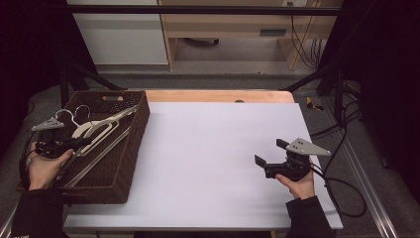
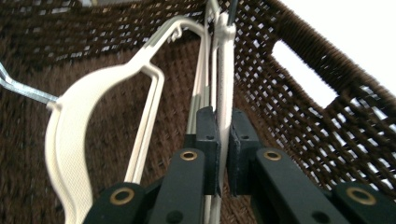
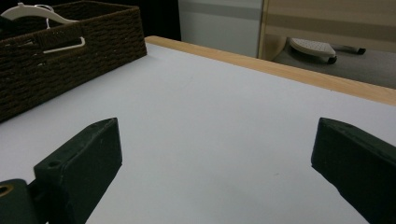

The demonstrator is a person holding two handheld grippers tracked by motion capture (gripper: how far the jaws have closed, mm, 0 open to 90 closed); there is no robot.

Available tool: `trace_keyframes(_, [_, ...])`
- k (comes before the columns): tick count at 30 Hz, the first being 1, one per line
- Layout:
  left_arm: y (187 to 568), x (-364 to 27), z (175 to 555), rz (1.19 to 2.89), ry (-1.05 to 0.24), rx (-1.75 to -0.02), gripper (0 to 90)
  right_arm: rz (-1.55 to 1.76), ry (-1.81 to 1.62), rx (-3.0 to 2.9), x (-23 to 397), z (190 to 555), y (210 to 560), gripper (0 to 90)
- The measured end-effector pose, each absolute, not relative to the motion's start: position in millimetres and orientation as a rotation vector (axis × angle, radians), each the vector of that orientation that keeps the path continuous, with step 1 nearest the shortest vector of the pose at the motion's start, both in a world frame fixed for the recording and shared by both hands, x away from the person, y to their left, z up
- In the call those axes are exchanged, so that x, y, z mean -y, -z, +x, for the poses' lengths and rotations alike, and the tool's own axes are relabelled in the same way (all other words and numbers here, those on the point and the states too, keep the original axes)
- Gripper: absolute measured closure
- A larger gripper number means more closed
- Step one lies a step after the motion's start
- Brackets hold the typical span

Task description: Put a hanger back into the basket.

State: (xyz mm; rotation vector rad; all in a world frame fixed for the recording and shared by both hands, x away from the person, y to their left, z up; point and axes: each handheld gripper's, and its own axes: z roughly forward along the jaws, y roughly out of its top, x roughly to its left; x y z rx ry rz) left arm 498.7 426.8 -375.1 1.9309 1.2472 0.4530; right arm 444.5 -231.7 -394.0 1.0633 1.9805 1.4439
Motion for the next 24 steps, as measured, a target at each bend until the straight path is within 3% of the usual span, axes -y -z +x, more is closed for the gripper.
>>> trace_keyframes(9, [376.9,-429.3,501.5,1.919,-0.522,-1.404,80.2,1.055,-1.438,-1.991,231.4,444.6,394.7,2.3])
trace_keyframes(10, [375.7,-430.7,500.4,1.918,-0.58,-1.443,72.5,1.06,-1.439,-1.986,231.2,444.7,394.7,2.3])
trace_keyframes(14, [372.7,-435.5,494.7,1.877,-0.659,-1.495,59.4,1.061,-1.439,-1.984,231.0,444.6,394.7,2.3])
trace_keyframes(24, [351.3,-425.8,468.6,1.699,-0.673,-1.367,43.6,1.07,-1.436,-1.981,232.2,444.8,395.7,2.3])
